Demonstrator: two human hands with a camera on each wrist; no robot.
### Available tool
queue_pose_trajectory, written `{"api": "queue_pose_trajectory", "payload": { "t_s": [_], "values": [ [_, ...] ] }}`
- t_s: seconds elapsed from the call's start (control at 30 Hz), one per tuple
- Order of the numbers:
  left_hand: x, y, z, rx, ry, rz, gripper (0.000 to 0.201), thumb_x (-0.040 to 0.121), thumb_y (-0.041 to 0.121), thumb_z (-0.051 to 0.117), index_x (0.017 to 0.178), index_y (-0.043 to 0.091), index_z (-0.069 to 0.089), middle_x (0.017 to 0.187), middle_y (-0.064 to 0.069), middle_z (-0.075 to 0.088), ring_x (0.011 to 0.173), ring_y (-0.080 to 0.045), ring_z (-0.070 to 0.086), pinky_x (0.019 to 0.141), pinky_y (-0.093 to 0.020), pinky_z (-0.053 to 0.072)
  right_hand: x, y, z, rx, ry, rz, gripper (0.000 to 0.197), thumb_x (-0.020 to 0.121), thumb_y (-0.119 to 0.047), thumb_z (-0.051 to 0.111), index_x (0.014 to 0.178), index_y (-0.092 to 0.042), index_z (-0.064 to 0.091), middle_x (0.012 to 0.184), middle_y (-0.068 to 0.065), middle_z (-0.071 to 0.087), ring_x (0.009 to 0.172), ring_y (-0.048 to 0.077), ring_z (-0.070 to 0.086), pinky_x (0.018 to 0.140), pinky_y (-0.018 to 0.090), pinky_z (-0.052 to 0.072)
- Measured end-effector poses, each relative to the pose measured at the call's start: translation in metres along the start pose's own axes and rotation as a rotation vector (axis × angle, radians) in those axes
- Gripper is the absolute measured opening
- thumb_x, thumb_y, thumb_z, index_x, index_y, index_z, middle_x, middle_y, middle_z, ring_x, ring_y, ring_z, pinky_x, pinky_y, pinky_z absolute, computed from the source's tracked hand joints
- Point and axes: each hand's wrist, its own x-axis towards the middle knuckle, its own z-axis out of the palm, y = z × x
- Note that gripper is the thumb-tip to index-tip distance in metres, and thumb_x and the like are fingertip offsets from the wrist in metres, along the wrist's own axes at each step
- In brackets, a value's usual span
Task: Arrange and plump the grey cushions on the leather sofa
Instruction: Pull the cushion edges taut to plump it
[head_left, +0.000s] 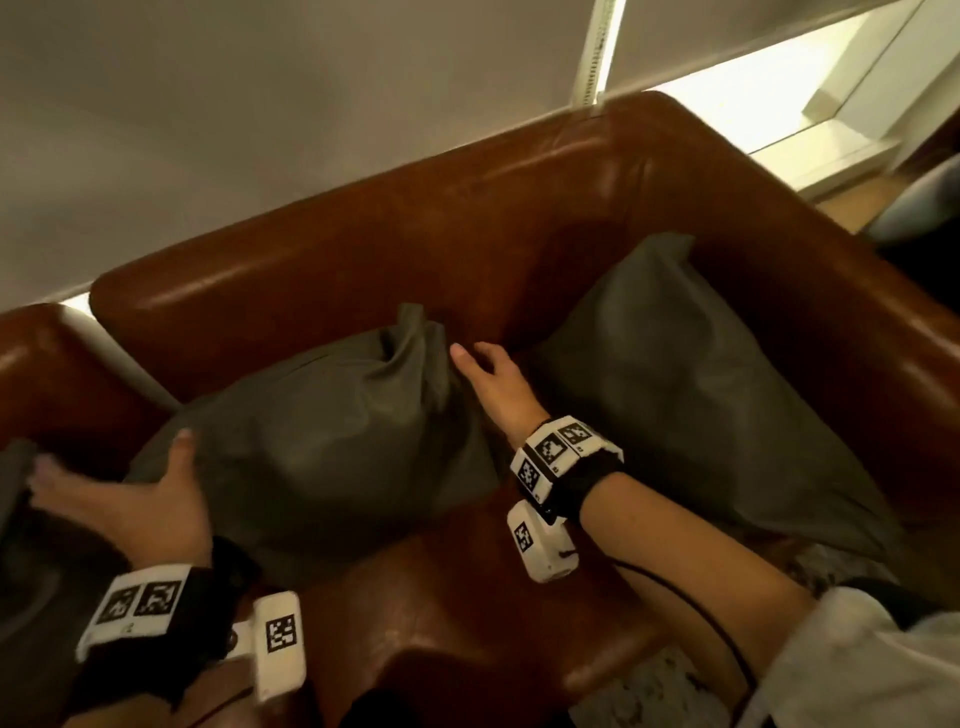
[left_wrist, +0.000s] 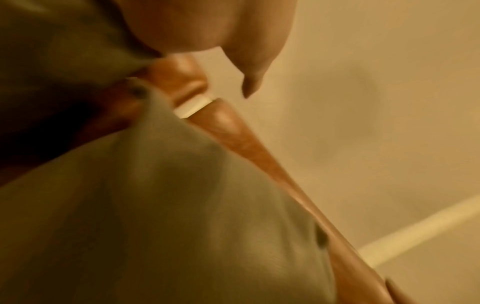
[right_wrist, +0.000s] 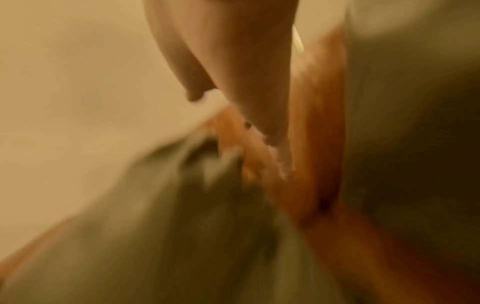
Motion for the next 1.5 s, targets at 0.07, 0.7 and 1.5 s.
{"api": "queue_pose_trajectory", "payload": {
  "t_s": [0.07, 0.7, 1.5],
  "values": [
    [-0.027, 0.058, 0.001, 0.016, -0.091, 0.293, 0.077, 0.077, 0.062, 0.069, 0.141, 0.029, 0.042, 0.157, 0.000, 0.033, 0.146, -0.019, 0.029, 0.117, -0.047, 0.027, -0.018, -0.011, -0.037, -0.048, 0.069, -0.141, 0.037, 0.093, -0.044, 0.058, 0.124, -0.023, 0.062, 0.123, -0.004, 0.062, 0.118, 0.015, 0.055, 0.101, 0.033, 0.044],
    [-0.269, 0.226, 0.234, 0.084, -1.274, 0.653, 0.082, 0.089, 0.038, 0.069, 0.154, 0.016, 0.025, 0.158, -0.009, 0.028, 0.144, -0.027, 0.033, 0.118, -0.043, 0.029, -0.146, 0.169, -0.229, 0.921, 1.048, 0.377, 0.083, 0.084, -0.032, 0.074, 0.151, -0.016, 0.027, 0.131, 0.009, 0.057, 0.106, 0.028, 0.063, 0.073, 0.042, 0.058],
    [-0.285, 0.319, 0.330, 0.189, -1.263, 0.630, 0.082, 0.087, 0.065, 0.056, 0.137, 0.001, 0.051, 0.141, -0.018, 0.053, 0.130, -0.035, 0.049, 0.105, -0.036, 0.037, -0.111, 0.143, -0.255, 0.626, 1.410, 0.428, 0.105, 0.059, -0.083, 0.047, 0.137, -0.014, 0.048, 0.139, 0.006, 0.053, 0.123, 0.028, 0.053, 0.103, 0.047, 0.044]
  ]
}}
